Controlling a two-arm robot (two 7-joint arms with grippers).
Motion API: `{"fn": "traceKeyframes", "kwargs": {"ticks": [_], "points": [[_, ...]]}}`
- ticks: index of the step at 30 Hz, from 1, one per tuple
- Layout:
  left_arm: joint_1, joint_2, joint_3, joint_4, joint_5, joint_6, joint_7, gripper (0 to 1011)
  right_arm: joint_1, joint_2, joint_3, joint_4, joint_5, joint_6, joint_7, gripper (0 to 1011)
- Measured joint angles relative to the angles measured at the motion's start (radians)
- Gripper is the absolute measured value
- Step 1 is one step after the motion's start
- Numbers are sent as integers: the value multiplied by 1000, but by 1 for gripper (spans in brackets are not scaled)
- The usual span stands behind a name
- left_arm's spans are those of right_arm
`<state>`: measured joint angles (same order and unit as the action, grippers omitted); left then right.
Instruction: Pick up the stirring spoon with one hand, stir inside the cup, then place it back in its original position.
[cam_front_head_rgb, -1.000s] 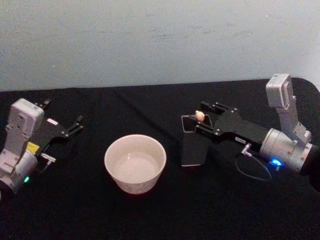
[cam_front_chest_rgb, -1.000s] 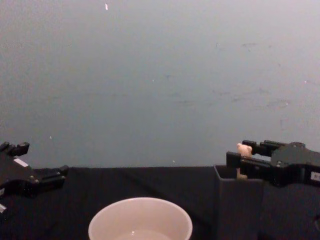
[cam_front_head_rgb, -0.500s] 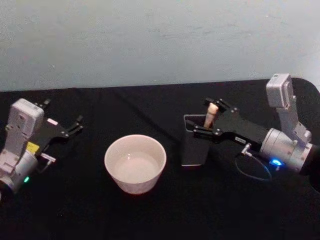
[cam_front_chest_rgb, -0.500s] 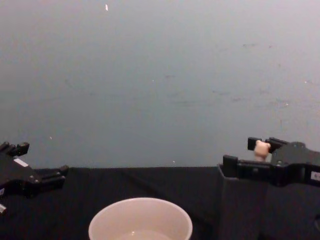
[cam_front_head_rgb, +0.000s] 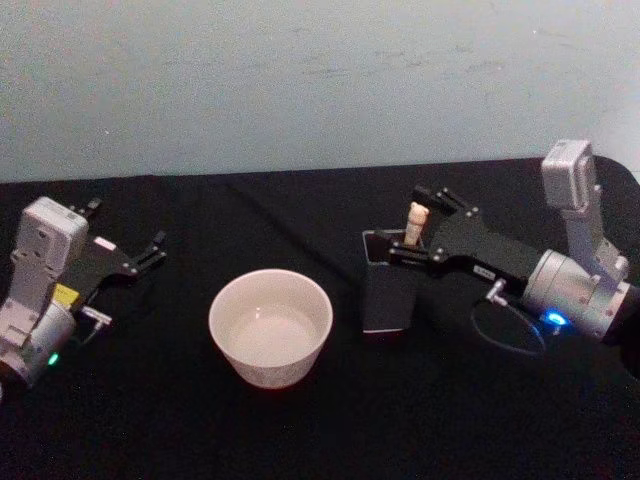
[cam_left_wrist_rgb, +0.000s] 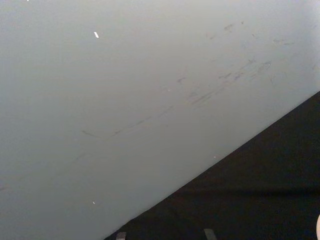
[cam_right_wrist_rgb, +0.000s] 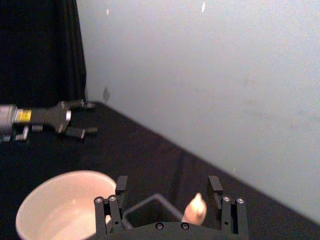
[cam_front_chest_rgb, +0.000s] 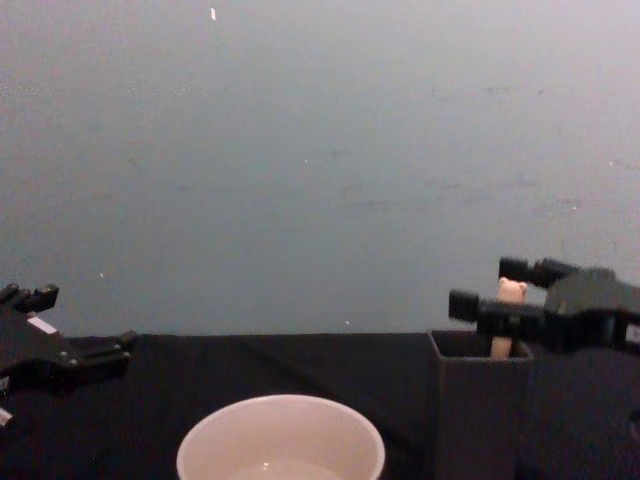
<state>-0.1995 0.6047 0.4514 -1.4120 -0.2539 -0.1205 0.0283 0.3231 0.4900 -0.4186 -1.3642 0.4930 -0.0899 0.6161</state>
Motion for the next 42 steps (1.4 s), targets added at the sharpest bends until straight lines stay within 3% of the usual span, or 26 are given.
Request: {"fn": "traceKeyframes", "kwargs": {"ticks": [7,10,14,19,25,31,42], "points": [[0,0,0,0,0,0,0,1001,-27,-12,65,-57,16,-58,-64,1002],[0,0,0,0,0,0,0,1001,-46,-32,105,-75,-5,-87,-144,1002],[0,0,0,0,0,0,0,1001,-64,-74,148,-72,-67,-93,-297,1002],[0,0,0,0,0,0,0,1001,-73,-112,165,-37,-121,-58,-409,1002],[0,0,0,0,0,0,0,1001,-75,-137,159,14,-145,-4,-426,1002],[0,0,0,0,0,0,0,1001,-78,-148,144,49,-162,33,-400,1002],[0,0,0,0,0,0,0,1001,-73,-160,139,74,-184,53,-369,1002]]}}
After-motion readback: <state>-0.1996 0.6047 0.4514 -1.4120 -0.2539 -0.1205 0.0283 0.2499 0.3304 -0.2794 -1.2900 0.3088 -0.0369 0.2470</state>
